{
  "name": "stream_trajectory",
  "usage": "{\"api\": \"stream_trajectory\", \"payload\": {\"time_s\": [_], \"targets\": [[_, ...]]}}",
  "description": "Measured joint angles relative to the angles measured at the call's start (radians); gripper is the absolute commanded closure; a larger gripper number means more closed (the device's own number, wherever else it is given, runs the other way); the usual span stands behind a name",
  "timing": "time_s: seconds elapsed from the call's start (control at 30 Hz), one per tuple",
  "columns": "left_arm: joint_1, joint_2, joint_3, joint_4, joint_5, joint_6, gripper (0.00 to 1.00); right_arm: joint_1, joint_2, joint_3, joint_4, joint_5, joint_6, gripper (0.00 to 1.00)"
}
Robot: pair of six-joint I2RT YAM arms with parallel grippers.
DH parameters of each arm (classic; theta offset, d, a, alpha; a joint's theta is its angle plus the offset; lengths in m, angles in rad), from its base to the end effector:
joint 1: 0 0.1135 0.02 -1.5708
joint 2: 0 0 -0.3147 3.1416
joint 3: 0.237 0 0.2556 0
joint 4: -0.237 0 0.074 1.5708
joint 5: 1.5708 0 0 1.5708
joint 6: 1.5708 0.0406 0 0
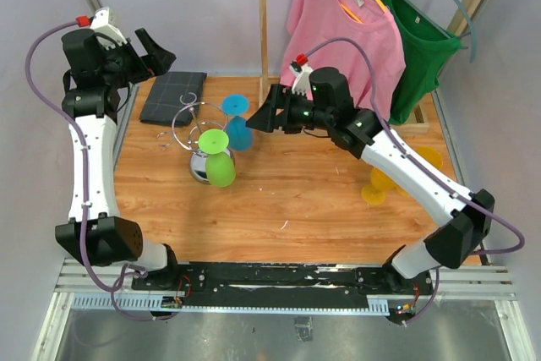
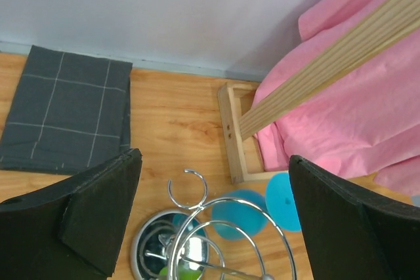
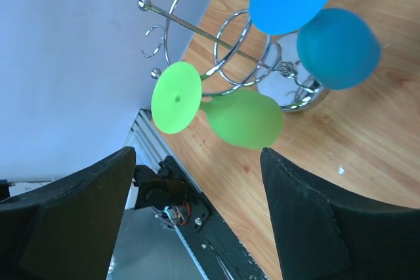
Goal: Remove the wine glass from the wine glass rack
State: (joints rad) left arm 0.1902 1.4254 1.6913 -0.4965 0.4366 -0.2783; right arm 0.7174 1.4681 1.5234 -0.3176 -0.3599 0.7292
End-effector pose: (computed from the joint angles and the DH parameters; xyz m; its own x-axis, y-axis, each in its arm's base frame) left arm 0.3039 0.0410 0.5227 -0.2798 -0.3074 -0.9095 0.1623 0.9186 -0.3604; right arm 0.2473 0.2347 0.4712 -0.7264 0.1938 -0.6594 -0.5198 0.4727 0.7116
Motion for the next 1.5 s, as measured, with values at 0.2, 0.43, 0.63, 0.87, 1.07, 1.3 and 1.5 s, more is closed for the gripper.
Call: {"api": "stream_trajectory", "payload": {"time_s": [0.2,0.43,0.63,0.87,1.07,1.3,1.5], "targets": [[0.004,-0.038,-0.035,-0.002,0.033,-0.023,0.02,0.036,0.094,-0.002,0.117,-0.061,0.084,0.30],[0.005,-0.063,-0.037,0.001,0.056,-0.039,0.03,0.045,0.143,-0.054,0.240,-0.121,0.188,0.38],[0.005,-0.063,-0.048,0.002,0.068,-0.047,0.05,0.046,0.143,-0.132,0.354,-0.155,0.275,0.43],[0.005,-0.061,-0.049,0.002,0.081,-0.060,0.06,0.060,0.162,-0.167,0.453,-0.185,0.354,0.49],[0.005,-0.061,-0.050,0.002,0.085,-0.060,0.07,0.066,0.193,-0.167,0.511,-0.216,0.399,0.53],[0.005,-0.061,-0.050,0.006,0.087,-0.059,0.08,0.066,0.204,-0.167,0.529,-0.224,0.415,0.55],[0.005,-0.061,-0.050,0.013,0.093,-0.060,0.08,0.066,0.212,-0.167,0.531,-0.233,0.419,0.57]]}}
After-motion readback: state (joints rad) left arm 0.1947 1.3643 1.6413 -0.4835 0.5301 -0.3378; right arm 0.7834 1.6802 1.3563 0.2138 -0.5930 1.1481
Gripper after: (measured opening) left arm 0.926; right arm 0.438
